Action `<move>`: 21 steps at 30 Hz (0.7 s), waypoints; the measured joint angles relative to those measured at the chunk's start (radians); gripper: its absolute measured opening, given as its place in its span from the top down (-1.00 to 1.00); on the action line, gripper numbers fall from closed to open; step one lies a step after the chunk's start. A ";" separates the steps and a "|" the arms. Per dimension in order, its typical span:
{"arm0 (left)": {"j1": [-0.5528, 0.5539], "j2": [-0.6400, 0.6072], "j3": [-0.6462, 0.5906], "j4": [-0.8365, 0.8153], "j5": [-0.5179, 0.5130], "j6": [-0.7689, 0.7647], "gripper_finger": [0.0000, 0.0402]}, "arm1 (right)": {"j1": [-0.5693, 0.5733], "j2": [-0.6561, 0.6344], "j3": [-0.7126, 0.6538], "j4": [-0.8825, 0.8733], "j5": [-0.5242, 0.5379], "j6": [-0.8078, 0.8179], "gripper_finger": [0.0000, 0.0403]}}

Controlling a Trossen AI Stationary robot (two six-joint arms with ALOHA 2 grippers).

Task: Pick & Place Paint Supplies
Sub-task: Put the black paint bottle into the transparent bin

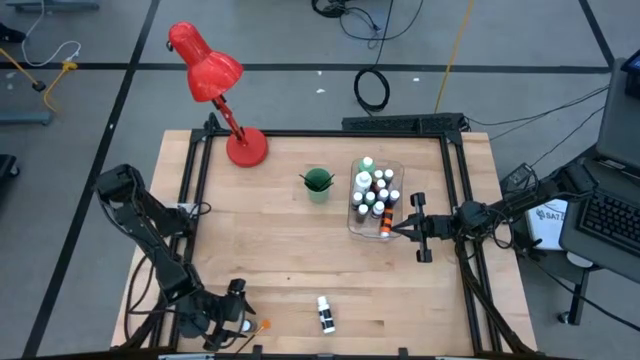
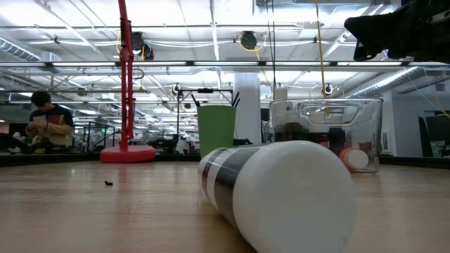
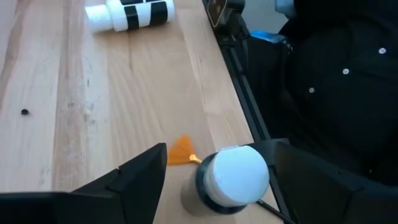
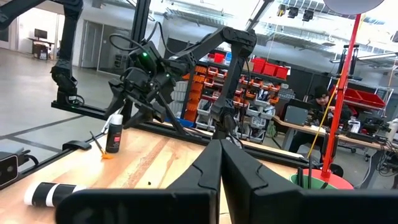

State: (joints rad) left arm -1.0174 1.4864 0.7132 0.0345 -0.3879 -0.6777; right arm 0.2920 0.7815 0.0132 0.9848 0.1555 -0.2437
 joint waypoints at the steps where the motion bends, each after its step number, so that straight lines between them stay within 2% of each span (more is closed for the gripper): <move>1: 0.003 0.000 0.000 -0.001 0.003 0.003 -0.41 | 0.000 0.000 0.000 0.000 0.000 0.000 0.98; 10: 0.004 0.000 0.000 -0.009 0.042 0.048 -0.06 | 0.000 0.000 0.000 0.000 0.000 -0.002 0.98; 19: 0.033 0.000 0.000 -0.005 0.027 0.082 0.48 | 0.000 0.000 0.000 0.002 0.000 0.000 0.98; 21: 0.049 -0.001 0.000 -0.003 0.048 0.112 0.50 | 0.000 0.000 0.000 0.002 0.000 -0.001 0.98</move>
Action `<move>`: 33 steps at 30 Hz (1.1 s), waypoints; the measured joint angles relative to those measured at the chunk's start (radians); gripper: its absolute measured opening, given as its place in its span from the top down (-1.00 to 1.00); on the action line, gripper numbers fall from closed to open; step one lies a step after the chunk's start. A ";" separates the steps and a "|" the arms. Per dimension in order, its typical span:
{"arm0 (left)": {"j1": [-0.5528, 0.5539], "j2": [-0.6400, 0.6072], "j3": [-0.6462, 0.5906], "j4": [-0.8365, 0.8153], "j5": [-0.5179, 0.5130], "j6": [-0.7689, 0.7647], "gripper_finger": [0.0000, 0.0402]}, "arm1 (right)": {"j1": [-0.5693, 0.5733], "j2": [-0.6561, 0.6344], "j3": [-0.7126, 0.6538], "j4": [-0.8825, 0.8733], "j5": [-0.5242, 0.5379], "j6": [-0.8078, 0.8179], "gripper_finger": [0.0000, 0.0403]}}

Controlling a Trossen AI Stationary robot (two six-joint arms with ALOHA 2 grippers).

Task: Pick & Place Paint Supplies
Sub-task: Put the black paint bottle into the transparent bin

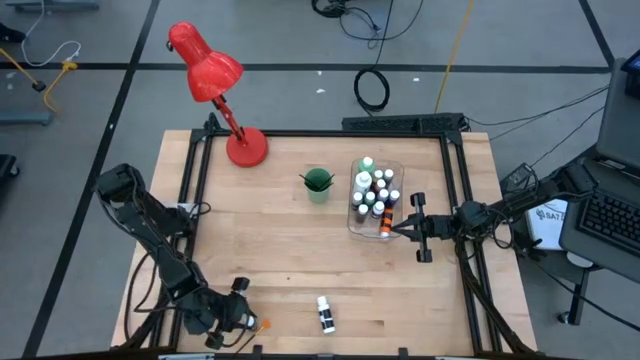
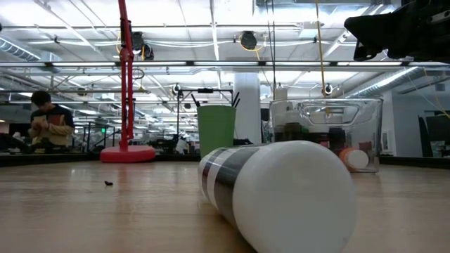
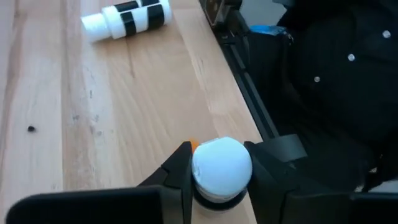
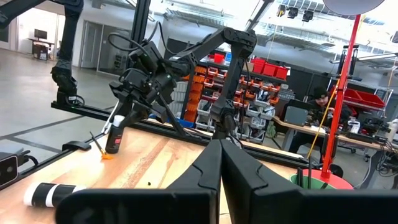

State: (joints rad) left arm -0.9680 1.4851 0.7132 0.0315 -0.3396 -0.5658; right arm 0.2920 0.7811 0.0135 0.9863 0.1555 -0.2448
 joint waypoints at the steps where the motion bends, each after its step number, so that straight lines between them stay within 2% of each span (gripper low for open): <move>1: 0.015 -0.003 0.000 0.000 0.017 0.016 0.50 | 0.000 0.000 0.000 0.000 0.000 0.000 0.98; 6: 0.178 -0.054 0.020 -0.019 0.108 0.130 0.50 | 0.000 0.000 0.000 0.000 0.000 -0.001 0.98; 10: 0.332 -0.131 0.131 -0.014 0.100 0.296 0.50 | 0.000 0.000 0.000 0.000 0.000 0.000 0.98; 13: 0.467 -0.145 0.269 -0.128 0.059 0.275 0.50 | 0.000 0.000 0.000 0.004 0.000 0.000 0.98; 15: 0.549 -0.124 0.367 -0.277 0.085 0.260 0.50 | 0.000 0.000 0.000 0.004 0.000 -0.001 0.98; 18: 0.662 -0.033 0.502 -0.431 0.159 0.297 0.50 | 0.000 0.000 0.000 0.003 0.000 -0.002 0.98; 23: 0.802 0.175 0.730 -0.437 0.335 0.436 0.50 | 0.000 0.006 0.000 -0.004 0.000 0.016 0.98; 28: 0.865 0.395 0.938 -0.443 0.339 0.568 0.50 | 0.000 0.008 0.000 -0.035 -0.027 0.049 0.98; 33: 0.910 0.538 1.075 -0.421 0.305 0.607 0.50 | 0.005 0.008 0.000 -0.034 -0.057 0.049 0.98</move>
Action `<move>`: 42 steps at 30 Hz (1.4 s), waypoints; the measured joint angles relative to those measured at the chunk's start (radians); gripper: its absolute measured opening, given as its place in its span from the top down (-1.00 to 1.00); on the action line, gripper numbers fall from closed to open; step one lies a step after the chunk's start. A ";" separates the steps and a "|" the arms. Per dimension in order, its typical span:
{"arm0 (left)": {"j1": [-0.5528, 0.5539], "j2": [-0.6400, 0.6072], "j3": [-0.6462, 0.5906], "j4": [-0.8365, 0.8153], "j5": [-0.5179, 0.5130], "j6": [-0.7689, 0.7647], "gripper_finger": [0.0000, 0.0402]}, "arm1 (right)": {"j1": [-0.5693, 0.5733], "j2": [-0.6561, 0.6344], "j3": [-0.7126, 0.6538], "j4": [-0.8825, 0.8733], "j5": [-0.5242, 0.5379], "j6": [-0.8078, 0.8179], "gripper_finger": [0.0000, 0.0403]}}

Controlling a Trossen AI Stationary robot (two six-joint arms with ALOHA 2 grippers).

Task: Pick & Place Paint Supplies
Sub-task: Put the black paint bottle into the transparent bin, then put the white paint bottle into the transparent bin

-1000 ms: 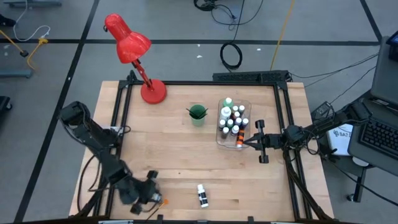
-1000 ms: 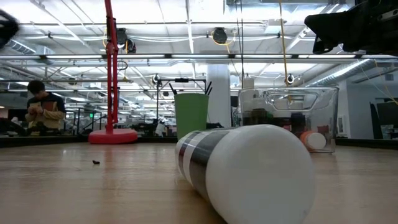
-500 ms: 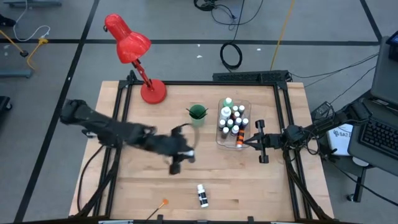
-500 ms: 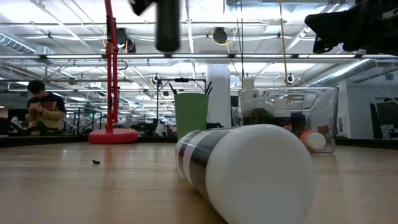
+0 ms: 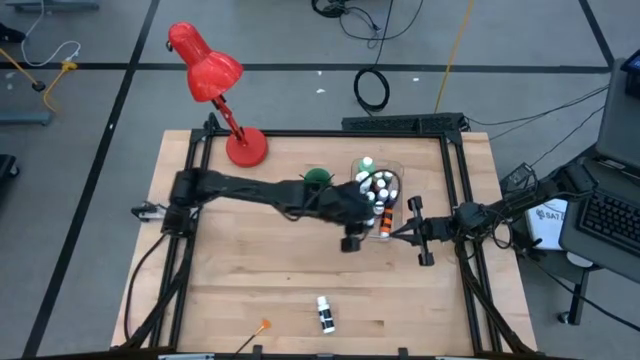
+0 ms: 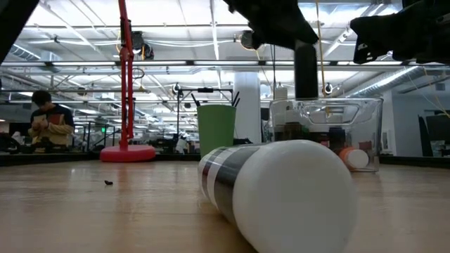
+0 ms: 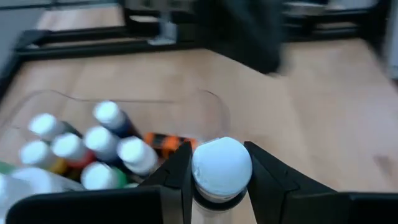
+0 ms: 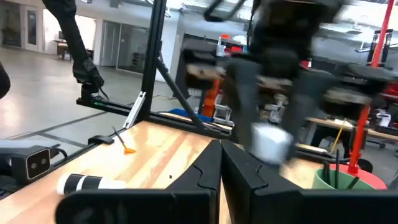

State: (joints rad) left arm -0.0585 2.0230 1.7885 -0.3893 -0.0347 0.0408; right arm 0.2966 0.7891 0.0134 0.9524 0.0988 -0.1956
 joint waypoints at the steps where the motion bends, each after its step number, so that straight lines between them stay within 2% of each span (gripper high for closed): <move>1: 0.005 0.023 0.019 0.001 -0.023 0.001 0.50 | 0.000 0.000 0.000 0.000 0.001 0.000 0.98; 4: 0.020 0.070 0.057 0.003 -0.060 0.011 0.50 | 0.000 0.000 0.000 0.000 0.001 -0.004 0.98; 9: 0.052 0.120 0.068 0.042 0.007 0.014 0.50 | 0.000 0.000 0.000 0.000 0.002 -0.006 0.98; 19: 0.084 0.226 0.068 0.063 0.009 0.014 0.50 | 0.000 -0.001 0.000 0.005 0.003 -0.007 0.98; 28: 0.084 0.260 0.068 0.084 0.009 -0.009 0.50 | 0.000 -0.001 0.000 0.007 0.004 -0.024 0.98; 30: 0.084 0.260 0.068 0.084 0.009 -0.021 0.39 | 0.000 -0.001 0.000 0.006 0.004 -0.018 0.98; 36: 0.084 0.226 0.065 0.015 0.011 -0.023 -0.31 | 0.000 -0.001 0.000 0.004 0.003 -0.015 0.98; 39: 0.077 0.155 0.065 -0.053 0.008 -0.017 -0.56 | 0.000 0.000 0.000 0.004 0.003 -0.015 0.98; 42: 0.067 0.051 0.066 -0.167 0.014 -0.052 -0.70 | 0.000 -0.001 0.000 -0.001 0.003 -0.015 0.98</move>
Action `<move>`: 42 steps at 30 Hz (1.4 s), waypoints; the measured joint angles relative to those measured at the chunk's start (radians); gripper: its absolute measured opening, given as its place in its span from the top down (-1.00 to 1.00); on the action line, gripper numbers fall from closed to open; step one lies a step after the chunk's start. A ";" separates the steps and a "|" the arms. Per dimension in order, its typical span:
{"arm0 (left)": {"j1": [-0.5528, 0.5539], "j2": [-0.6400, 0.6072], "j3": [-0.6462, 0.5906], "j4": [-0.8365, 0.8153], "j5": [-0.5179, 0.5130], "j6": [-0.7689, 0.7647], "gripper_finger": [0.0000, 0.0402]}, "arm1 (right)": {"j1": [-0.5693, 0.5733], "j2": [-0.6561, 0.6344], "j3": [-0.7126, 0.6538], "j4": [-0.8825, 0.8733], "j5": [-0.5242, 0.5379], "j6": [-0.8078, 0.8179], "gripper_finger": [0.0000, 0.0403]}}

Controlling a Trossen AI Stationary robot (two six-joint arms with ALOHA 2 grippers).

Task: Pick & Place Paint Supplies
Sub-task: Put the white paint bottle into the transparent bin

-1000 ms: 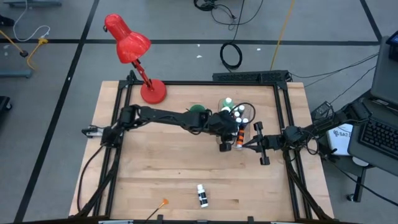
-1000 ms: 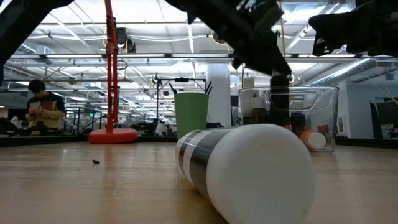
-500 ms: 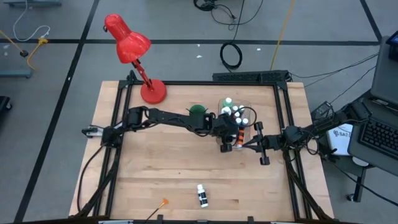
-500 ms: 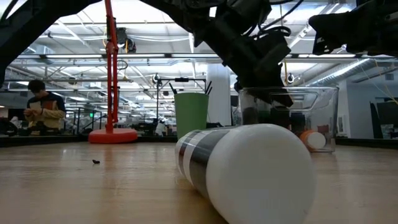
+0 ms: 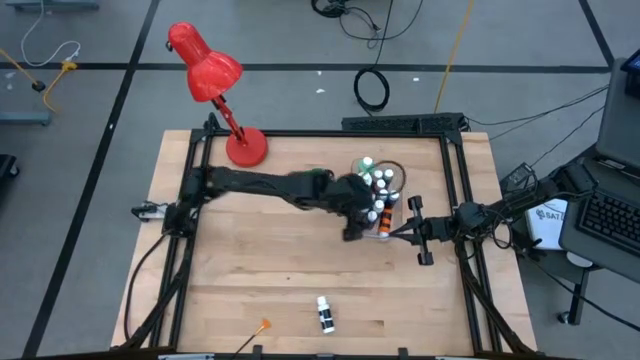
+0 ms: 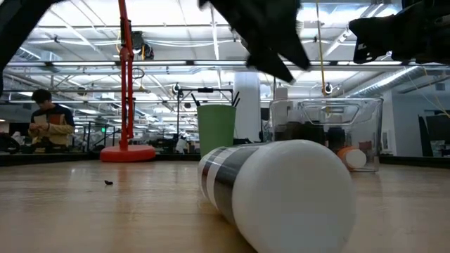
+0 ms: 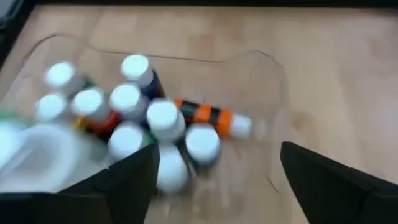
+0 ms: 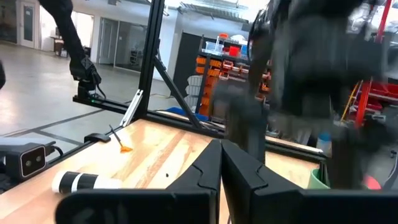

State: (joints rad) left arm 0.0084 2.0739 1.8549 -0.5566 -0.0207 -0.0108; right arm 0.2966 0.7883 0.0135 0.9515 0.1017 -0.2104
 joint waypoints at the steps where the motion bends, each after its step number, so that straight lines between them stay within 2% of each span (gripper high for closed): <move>1: -0.006 -0.038 0.000 -0.067 0.017 -0.012 -0.72 | 0.000 0.000 0.000 0.004 0.000 0.000 0.98; 5: -0.069 -0.174 -0.005 -0.318 0.074 -0.046 -0.70 | 0.000 0.001 0.000 -0.001 0.001 -0.005 0.98; 7: -0.132 -0.232 -0.044 -0.390 0.041 -0.076 -0.64 | 0.000 0.000 0.000 -0.007 0.001 -0.008 0.98; 10: -0.240 -0.318 -0.172 -0.411 -0.017 -0.123 -0.50 | 0.000 0.000 0.000 -0.006 0.001 -0.010 0.98; 13: -0.350 -0.397 -0.351 -0.323 -0.031 -0.102 -0.36 | 0.000 0.000 0.000 -0.004 0.001 -0.010 0.98; 16: -0.435 -0.425 -0.523 -0.126 -0.085 -0.071 -0.24 | 0.000 0.000 0.000 0.002 0.001 -0.008 0.98; 18: -0.454 -0.425 -0.596 0.006 -0.132 -0.069 -0.19 | 0.000 0.001 0.000 0.002 0.001 0.004 0.98; 21: -0.442 -0.399 -0.642 0.102 -0.139 -0.050 -0.15 | 0.000 0.001 0.000 0.009 0.001 0.022 0.98; 24: -0.430 -0.356 -0.651 0.092 -0.045 0.079 -0.15 | 0.000 0.001 0.000 0.010 0.001 0.026 0.98; 27: -0.422 -0.335 -0.649 0.154 0.096 0.232 -0.19 | 0.000 0.001 0.000 0.009 0.001 0.038 0.98; 29: -0.405 -0.309 -0.643 0.207 0.171 0.279 -0.23 | 0.000 0.001 0.000 0.004 0.001 0.042 0.98; 33: -0.356 -0.252 -0.642 0.324 0.217 0.321 -0.30 | 0.000 0.003 0.000 -0.003 0.001 0.042 0.98; 37: -0.324 -0.182 -0.642 0.405 0.311 0.414 -0.33 | 0.000 0.010 0.000 -0.004 0.001 0.042 0.98; 42: -0.307 -0.139 -0.642 0.420 0.426 0.582 -0.26 | 0.000 0.013 0.000 -0.007 0.001 0.042 0.98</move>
State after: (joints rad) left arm -0.2991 1.9350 1.2125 -0.1361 0.4050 0.5711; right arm 0.2966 0.8013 0.0132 0.9447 0.1032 -0.1684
